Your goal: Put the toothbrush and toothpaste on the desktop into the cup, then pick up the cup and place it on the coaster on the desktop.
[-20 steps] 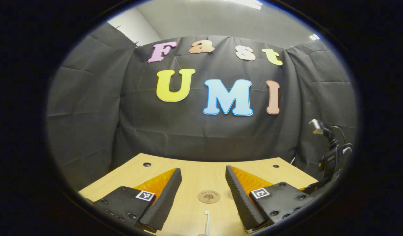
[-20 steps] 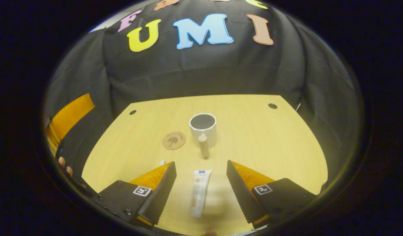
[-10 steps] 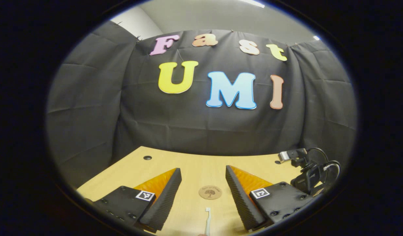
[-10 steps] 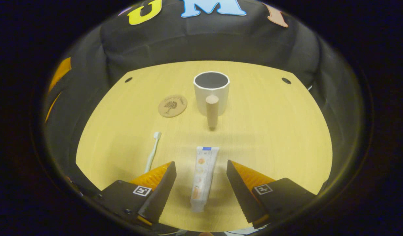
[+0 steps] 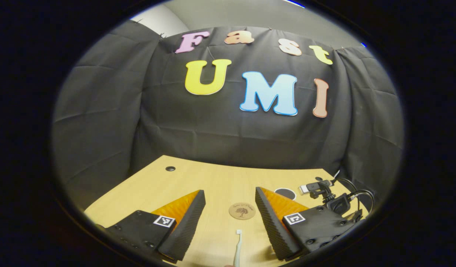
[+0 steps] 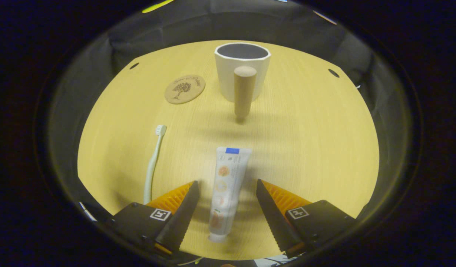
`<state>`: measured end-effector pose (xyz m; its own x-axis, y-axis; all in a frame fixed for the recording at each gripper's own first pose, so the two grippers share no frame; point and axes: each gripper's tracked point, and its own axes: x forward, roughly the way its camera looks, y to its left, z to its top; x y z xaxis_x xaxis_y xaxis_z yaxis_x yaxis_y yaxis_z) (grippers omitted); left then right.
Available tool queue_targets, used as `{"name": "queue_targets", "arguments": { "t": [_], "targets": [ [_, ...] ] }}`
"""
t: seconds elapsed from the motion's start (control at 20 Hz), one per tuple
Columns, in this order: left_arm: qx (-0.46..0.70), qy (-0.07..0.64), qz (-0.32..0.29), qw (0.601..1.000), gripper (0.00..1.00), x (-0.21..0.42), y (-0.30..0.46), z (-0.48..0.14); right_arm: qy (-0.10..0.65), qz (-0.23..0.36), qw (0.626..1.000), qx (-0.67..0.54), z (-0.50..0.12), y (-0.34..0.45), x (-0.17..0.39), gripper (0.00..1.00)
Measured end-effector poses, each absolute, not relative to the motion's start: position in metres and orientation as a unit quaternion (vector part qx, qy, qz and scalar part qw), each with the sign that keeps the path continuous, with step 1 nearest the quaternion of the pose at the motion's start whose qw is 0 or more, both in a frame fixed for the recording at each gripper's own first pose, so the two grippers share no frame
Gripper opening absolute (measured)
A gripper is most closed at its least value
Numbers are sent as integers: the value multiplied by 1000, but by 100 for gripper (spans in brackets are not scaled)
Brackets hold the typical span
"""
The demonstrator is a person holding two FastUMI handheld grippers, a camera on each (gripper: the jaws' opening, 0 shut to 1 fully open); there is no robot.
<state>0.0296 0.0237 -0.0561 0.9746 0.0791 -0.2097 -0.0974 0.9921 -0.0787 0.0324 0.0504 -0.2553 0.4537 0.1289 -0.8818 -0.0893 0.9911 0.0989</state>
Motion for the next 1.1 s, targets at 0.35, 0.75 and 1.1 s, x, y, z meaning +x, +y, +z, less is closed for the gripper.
{"name": "queue_targets", "arguments": {
  "t": [0.35,0.75,1.1],
  "targets": [
    [-46,128,51,989,91,25,28,-75,539,61,840,15,-262,49,35,91],
    [-61,169,60,982,91,18,34,-103,550,63,831,46,-259,44,39,45],
    [-75,302,43,949,91,17,30,-176,534,71,841,56,-254,45,37,39]
  ]
}}
